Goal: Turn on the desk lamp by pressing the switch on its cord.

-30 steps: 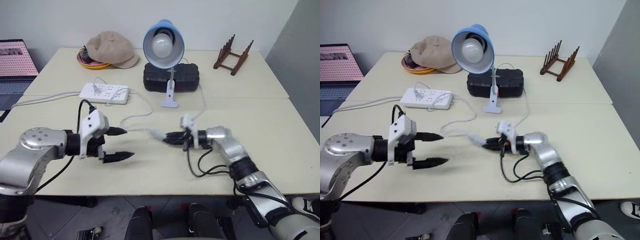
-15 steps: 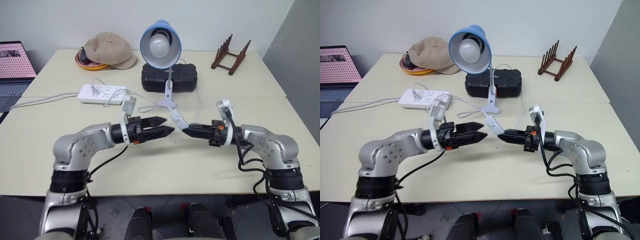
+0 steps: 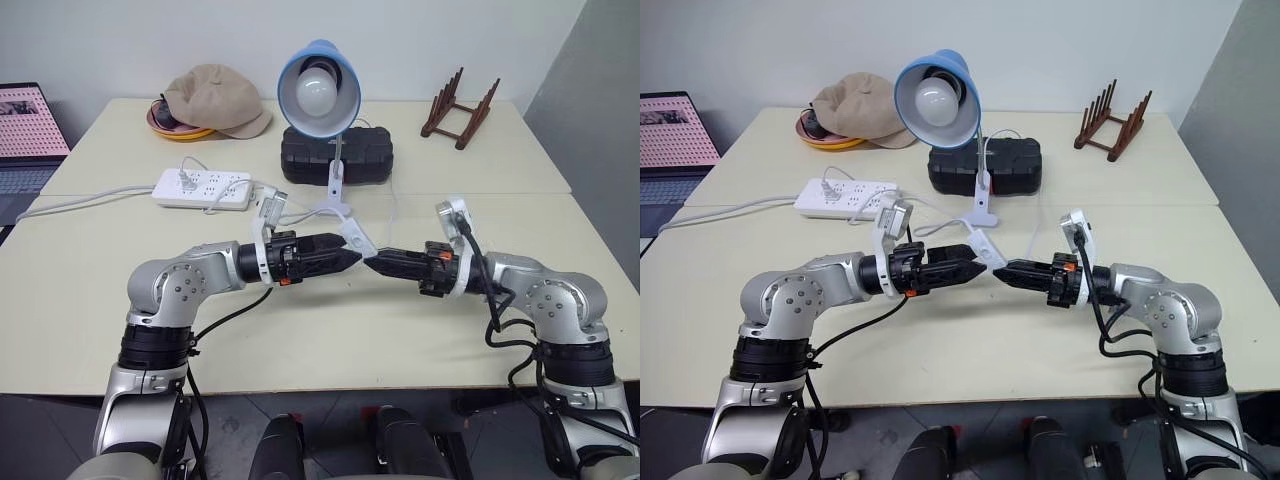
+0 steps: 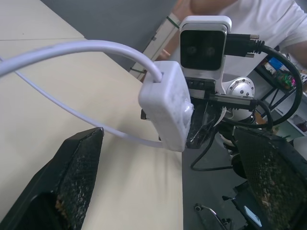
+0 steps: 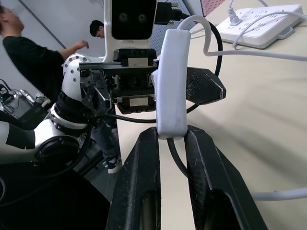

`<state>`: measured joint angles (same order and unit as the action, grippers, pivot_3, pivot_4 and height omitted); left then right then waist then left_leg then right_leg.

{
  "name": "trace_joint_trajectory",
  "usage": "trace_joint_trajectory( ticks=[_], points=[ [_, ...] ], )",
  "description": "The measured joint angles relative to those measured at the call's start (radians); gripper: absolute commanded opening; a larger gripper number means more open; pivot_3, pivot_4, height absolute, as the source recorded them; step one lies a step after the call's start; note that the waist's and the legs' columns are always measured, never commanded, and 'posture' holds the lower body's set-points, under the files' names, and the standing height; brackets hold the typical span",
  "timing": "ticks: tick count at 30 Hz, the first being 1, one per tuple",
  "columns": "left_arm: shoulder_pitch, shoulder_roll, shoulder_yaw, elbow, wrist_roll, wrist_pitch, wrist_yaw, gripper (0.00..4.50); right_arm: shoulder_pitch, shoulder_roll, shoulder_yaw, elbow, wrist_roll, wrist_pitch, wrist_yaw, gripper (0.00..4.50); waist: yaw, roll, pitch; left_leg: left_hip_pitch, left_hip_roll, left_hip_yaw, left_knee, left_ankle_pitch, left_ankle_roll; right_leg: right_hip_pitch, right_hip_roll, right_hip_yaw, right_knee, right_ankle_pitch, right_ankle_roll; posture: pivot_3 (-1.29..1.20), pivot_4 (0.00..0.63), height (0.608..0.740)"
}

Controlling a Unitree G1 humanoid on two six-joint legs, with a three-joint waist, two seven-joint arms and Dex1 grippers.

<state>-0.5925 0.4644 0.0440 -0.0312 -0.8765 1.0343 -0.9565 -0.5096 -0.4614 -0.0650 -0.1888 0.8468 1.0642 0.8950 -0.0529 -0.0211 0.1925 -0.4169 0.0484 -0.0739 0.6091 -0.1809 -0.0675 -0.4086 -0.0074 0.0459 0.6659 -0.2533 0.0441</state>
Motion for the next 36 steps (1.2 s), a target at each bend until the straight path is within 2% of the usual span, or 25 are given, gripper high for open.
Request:
trace_joint_trajectory(
  ticks=[6, 9, 11, 25, 29, 36],
  points=[
    [0.000, -0.011, 0.001, 0.007, 0.000, -0.003, 0.007, 4.50, 0.000, -0.005, 0.009, 0.000, 0.007, 0.001, 0.004, 0.37, 0.000, 0.000, 0.000, 0.000, 0.000, 0.000, 0.000, 0.000, 0.000, 0.000, 0.000, 0.000, 0.000, 0.000, 0.000, 0.00, 0.150, 0.740],
    [0.000, -0.010, 0.003, 0.007, 0.001, -0.020, 0.007, 4.05, 0.000, -0.017, 0.009, 0.000, 0.009, 0.001, 0.013, 0.37, 0.001, 0.000, 0.000, 0.000, 0.000, 0.000, 0.000, 0.000, 0.000, 0.000, 0.000, 0.000, -0.001, 0.000, 0.000, 0.00, 0.150, 0.740],
    [0.001, -0.010, 0.003, 0.007, 0.001, -0.023, 0.007, 3.52, 0.000, -0.020, 0.010, 0.001, 0.009, 0.000, 0.016, 0.37, 0.001, 0.000, 0.000, 0.000, 0.000, 0.000, 0.000, 0.000, 0.000, 0.000, 0.000, 0.000, -0.001, 0.000, 0.000, 0.00, 0.150, 0.740],
    [0.007, -0.022, 0.004, 0.007, -0.008, -0.036, 0.005, 0.71, -0.001, -0.031, 0.013, 0.014, 0.007, -0.005, 0.020, 0.37, 0.001, 0.000, 0.000, 0.000, 0.000, 0.000, 0.000, 0.000, 0.000, 0.000, 0.000, 0.000, -0.001, 0.000, 0.000, 0.00, 0.150, 0.740],
    [0.005, -0.023, 0.024, 0.008, -0.024, -0.028, 0.012, 0.03, -0.001, -0.043, 0.013, 0.015, 0.006, -0.009, 0.022, 0.37, 0.001, 0.000, 0.000, 0.000, 0.000, 0.000, 0.000, 0.000, 0.000, 0.000, 0.000, 0.000, -0.001, 0.000, 0.000, 0.00, 0.150, 0.740],
    [0.000, -0.039, 0.066, 0.009, -0.066, 0.021, 0.055, 0.03, 0.002, -0.047, 0.032, 0.015, -0.003, -0.029, 0.029, 0.37, 0.001, 0.000, 0.000, 0.000, 0.000, 0.000, 0.000, 0.000, 0.000, 0.000, 0.000, 0.000, -0.001, 0.000, 0.000, 0.00, 0.150, 0.740]
  ],
)
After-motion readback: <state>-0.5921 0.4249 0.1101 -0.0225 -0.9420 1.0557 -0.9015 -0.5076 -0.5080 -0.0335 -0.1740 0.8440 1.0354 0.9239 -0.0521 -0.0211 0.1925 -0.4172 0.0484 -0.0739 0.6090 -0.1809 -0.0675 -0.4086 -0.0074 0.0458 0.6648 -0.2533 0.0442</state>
